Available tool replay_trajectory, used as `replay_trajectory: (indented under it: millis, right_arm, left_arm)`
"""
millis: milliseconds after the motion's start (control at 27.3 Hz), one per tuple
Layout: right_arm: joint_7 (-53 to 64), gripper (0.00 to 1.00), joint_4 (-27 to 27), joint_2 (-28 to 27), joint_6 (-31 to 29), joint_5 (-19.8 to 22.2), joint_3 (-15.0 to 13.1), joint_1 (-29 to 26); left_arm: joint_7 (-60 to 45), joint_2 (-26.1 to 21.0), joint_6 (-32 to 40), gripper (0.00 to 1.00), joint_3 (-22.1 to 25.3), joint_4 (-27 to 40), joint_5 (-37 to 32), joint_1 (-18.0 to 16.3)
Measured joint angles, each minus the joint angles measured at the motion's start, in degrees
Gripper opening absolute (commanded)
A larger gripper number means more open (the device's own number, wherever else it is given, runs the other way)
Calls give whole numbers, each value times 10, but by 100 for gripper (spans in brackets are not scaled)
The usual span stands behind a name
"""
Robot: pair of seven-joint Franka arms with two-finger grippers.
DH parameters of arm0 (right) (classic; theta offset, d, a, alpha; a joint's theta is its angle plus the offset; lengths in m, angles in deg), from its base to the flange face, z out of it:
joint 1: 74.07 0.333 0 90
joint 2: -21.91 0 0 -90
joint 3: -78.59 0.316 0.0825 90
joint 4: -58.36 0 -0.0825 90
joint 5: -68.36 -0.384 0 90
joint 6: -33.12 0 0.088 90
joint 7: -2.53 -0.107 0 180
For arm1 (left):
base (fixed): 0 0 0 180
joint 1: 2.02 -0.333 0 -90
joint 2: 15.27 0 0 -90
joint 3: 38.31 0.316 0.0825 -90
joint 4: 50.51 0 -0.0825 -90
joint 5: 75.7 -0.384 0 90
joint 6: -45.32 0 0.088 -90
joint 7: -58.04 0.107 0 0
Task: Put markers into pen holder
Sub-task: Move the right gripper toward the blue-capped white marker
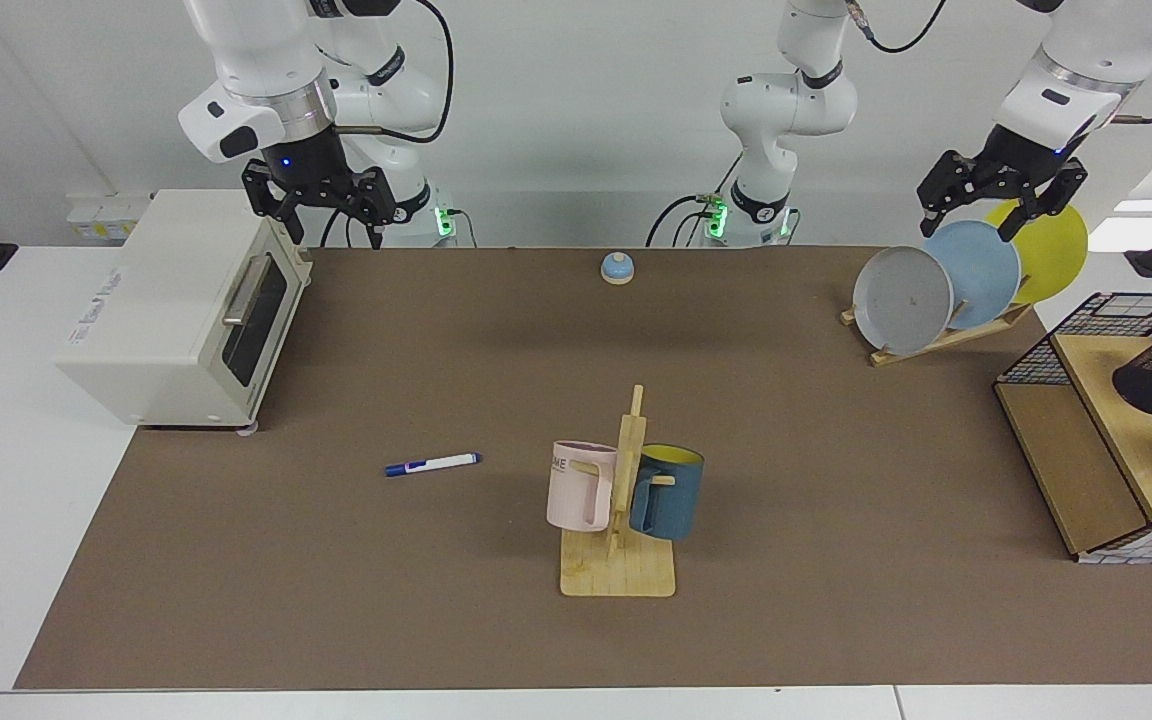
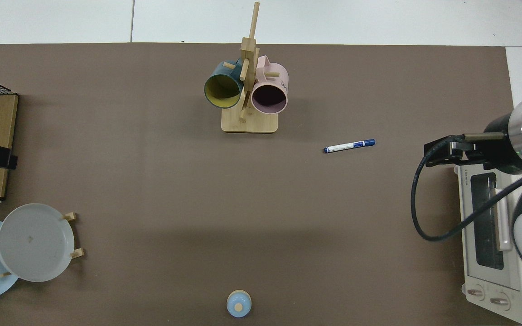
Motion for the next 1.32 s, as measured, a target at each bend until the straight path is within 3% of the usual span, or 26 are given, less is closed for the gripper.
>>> replay_trajectory:
  millis: [659,915,1317]
  right_arm:
    - [-16,100,0,1,0,0,0,-1]
    - [-214,100,-9,2,-23,-5,2,-1]
    - [-571,100,-80,0,-98,-39,5,0]
  left_arm:
    - [-1,0,7,100,0,0,0,0]
    - [-1,0,16,100,1,0,0,0]
    - [-2,1,30,100,3,0,0,-3]
